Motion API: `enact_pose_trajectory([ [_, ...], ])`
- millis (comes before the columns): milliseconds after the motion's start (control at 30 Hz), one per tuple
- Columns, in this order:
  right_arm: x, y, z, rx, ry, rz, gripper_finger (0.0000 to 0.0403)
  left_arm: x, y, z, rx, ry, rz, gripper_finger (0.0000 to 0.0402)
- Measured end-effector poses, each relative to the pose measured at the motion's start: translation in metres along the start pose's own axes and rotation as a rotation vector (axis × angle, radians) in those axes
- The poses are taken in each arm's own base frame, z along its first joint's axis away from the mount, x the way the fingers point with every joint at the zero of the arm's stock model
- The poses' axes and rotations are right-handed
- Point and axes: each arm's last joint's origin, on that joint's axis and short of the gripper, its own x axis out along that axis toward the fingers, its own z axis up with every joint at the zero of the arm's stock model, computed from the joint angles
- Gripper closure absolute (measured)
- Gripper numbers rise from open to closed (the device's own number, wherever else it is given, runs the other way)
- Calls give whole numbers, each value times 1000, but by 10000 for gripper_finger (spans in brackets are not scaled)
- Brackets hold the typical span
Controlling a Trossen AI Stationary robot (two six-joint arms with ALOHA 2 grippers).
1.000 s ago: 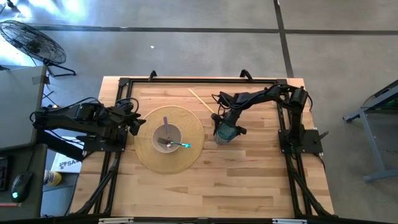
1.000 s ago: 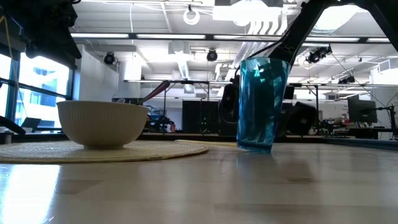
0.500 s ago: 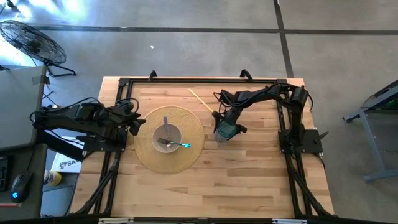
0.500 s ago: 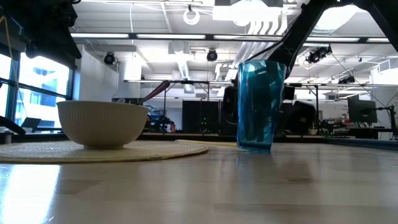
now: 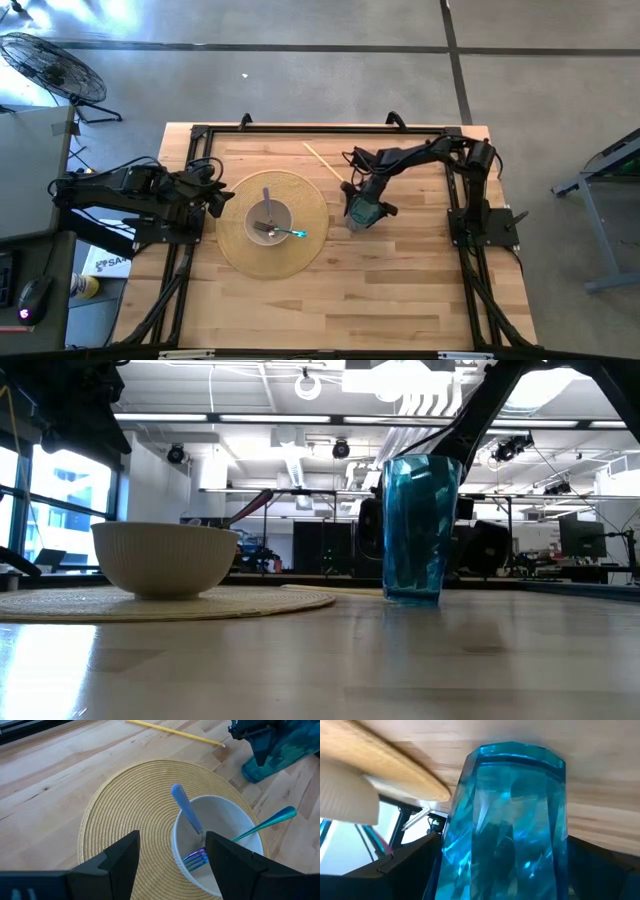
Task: Pick & Place Utensil
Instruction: Put the blue cup on the yellow mat to the top right of the white bowl
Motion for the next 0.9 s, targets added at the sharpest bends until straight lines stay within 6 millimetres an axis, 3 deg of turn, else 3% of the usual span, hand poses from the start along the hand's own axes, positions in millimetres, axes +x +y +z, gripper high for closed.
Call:
enact_pose_trajectory([
  [433, 10, -8, -7, 116, 27, -75, 20, 0, 0, 0, 0, 0, 0, 179],
  [900, -11, -14, 3, 155, 3, -47, 20, 0, 0, 0, 0, 0, 0, 179],
])
